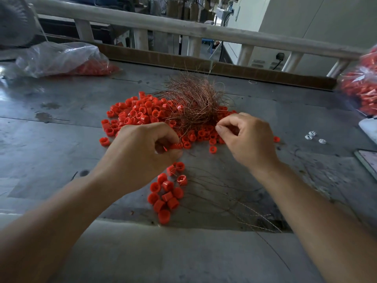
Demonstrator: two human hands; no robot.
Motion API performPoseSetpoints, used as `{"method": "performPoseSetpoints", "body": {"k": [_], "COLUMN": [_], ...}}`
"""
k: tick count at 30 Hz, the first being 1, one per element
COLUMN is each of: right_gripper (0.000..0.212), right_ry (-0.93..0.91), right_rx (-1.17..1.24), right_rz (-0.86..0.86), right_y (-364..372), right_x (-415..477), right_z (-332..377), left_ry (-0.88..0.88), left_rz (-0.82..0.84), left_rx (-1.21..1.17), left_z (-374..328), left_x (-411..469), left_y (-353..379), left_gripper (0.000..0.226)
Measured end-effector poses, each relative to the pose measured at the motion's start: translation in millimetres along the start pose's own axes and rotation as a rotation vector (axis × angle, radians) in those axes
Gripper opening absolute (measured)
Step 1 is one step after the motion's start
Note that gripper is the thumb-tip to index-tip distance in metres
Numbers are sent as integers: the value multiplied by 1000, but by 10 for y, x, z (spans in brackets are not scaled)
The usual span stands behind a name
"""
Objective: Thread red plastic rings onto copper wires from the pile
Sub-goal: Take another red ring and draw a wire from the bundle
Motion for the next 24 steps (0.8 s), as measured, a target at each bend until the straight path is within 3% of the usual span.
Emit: {"method": "performPoseSetpoints", "body": {"k": [10, 17, 24], "right_gripper": [8, 8, 8], "right_ry": [-107, -400, -424], "right_rx": [275, 369, 389], "right_rz": [-210, -1, 31], "right_y": [-360, -289, -263], "right_x": [-46, -239, -239], "right_z": [132, 525, 534], "left_ry": [178, 401, 397], "left_rz": [10, 98, 67], "left_rx": [-82, -232, -205], "left_z": [-79, -226, -204], "left_x": [-14, -89, -72], "left_y": [-8, 50, 64], "left_gripper": [16, 19, 22]}}
Point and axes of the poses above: each hand's wrist, its own x-axis towards the middle knuckle, its own y-axis out of the palm, z = x × y, the point moved 3 cm from there along x, towards the middle knuckle
